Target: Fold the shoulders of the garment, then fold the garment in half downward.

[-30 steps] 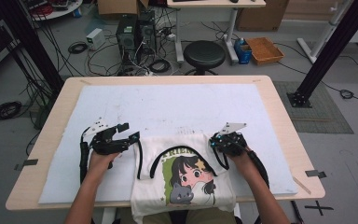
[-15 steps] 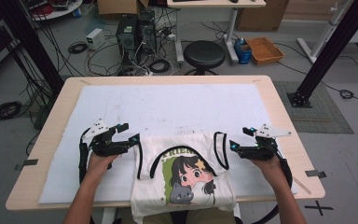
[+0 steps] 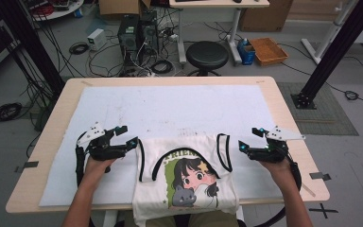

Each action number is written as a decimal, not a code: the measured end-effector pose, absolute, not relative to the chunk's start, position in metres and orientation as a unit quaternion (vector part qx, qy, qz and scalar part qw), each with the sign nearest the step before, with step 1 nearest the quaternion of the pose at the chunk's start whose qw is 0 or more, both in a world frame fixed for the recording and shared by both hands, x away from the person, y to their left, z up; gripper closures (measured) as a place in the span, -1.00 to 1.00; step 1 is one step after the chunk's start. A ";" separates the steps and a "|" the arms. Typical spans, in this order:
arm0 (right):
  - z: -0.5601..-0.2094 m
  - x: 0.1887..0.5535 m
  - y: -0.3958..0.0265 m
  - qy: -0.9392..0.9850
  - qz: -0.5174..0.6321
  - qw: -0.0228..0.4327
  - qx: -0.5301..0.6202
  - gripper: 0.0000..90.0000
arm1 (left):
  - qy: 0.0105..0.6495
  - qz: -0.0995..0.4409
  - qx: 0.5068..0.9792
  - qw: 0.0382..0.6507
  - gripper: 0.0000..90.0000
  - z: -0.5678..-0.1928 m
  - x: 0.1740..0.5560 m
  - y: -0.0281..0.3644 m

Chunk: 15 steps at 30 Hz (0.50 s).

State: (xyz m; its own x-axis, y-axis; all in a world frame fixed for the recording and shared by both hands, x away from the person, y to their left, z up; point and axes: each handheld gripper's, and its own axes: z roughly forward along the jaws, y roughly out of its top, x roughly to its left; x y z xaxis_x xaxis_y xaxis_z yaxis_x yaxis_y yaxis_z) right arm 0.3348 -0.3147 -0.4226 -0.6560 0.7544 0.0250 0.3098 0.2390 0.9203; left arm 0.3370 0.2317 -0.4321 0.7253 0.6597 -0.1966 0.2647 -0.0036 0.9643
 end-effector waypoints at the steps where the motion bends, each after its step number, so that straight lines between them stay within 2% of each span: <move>1: -0.423 0.335 -0.314 0.756 0.507 0.217 0.353 -0.56 | 0.336 0.159 0.688 0.623 -0.45 -0.432 0.337 0.231; 15: -0.420 0.346 -0.301 0.753 0.506 0.195 0.371 -0.56 | 0.339 0.148 0.707 0.602 -0.45 -0.435 0.338 0.227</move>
State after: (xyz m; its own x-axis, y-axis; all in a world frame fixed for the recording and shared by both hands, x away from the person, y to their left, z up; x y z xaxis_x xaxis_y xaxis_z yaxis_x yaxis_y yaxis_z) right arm 0.3459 -0.3007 -0.4202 -0.6483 0.7570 0.0815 0.3614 0.2118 0.9080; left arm 0.3382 0.2274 -0.4349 0.7263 0.6582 -0.1982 0.3007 -0.0450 0.9527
